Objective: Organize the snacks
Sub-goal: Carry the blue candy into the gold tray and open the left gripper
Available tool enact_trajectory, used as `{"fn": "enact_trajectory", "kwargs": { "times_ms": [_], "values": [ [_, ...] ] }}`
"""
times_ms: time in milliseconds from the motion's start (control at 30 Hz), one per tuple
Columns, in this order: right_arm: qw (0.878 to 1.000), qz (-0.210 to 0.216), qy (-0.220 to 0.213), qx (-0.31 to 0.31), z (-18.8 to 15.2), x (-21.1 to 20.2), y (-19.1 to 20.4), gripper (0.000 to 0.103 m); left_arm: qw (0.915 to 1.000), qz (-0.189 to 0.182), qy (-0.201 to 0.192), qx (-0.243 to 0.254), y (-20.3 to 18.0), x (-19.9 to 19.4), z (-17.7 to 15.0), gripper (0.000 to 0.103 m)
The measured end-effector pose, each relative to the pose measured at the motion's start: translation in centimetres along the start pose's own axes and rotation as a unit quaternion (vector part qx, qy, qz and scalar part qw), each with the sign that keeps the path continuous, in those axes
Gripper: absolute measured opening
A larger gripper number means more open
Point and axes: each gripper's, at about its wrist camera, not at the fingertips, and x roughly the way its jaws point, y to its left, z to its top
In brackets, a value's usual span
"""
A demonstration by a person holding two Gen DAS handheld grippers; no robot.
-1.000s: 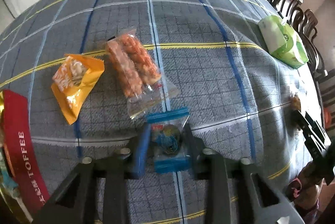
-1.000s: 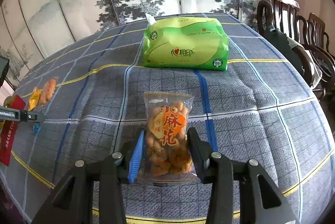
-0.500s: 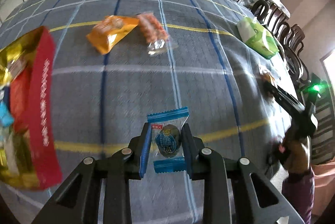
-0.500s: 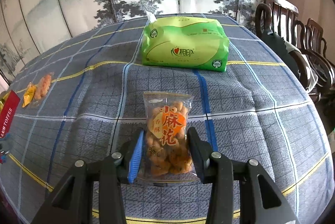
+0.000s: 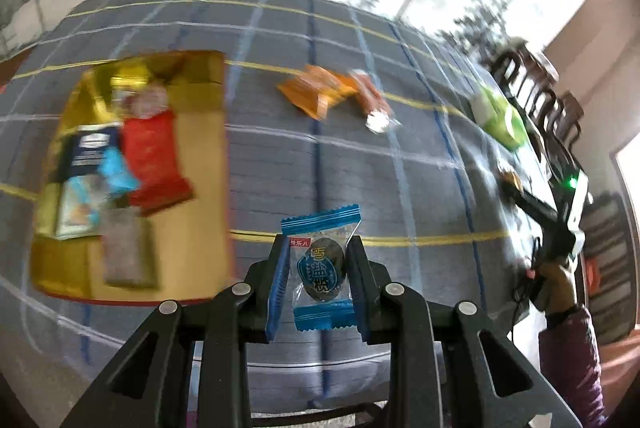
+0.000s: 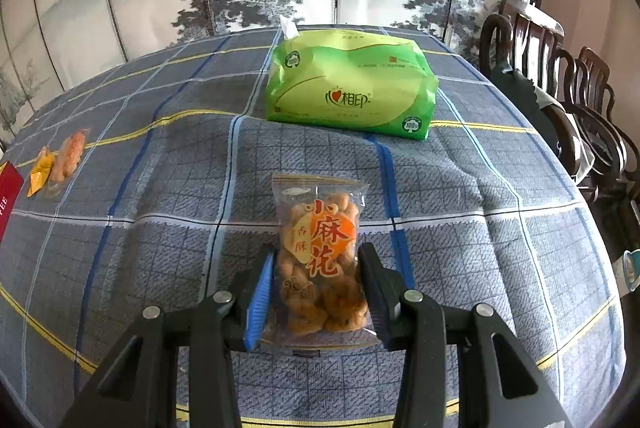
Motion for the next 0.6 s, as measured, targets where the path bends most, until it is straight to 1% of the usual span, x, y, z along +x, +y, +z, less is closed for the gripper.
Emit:
{"fn": "enact_trajectory", "kwargs": {
  "times_ms": [167,267,333,467,600],
  "values": [
    [1.000,0.001,0.000,0.000,0.0,0.0,0.0,0.044,0.9990,0.026,-0.018,-0.032,4.0,-1.2,0.8,0.025],
    [1.000,0.003,0.000,0.002,0.1,0.0,-0.1,0.044,0.9980,0.037,-0.021,-0.047,5.8,-1.2,1.4,0.025],
    [1.000,0.002,0.000,0.001,0.1,0.0,-0.1,0.044,0.9975,0.045,-0.025,-0.048,6.5,-1.1,2.1,0.025],
    [1.000,0.002,0.000,0.001,0.1,0.0,-0.1,0.044,0.9967,0.051,-0.021,-0.059,7.9,0.1,4.1,0.025],
    [1.000,0.002,0.000,0.001,0.1,0.1,-0.1,0.044,0.9958,0.062,-0.016,-0.065,8.5,1.9,6.1,0.025]
  ]
}}
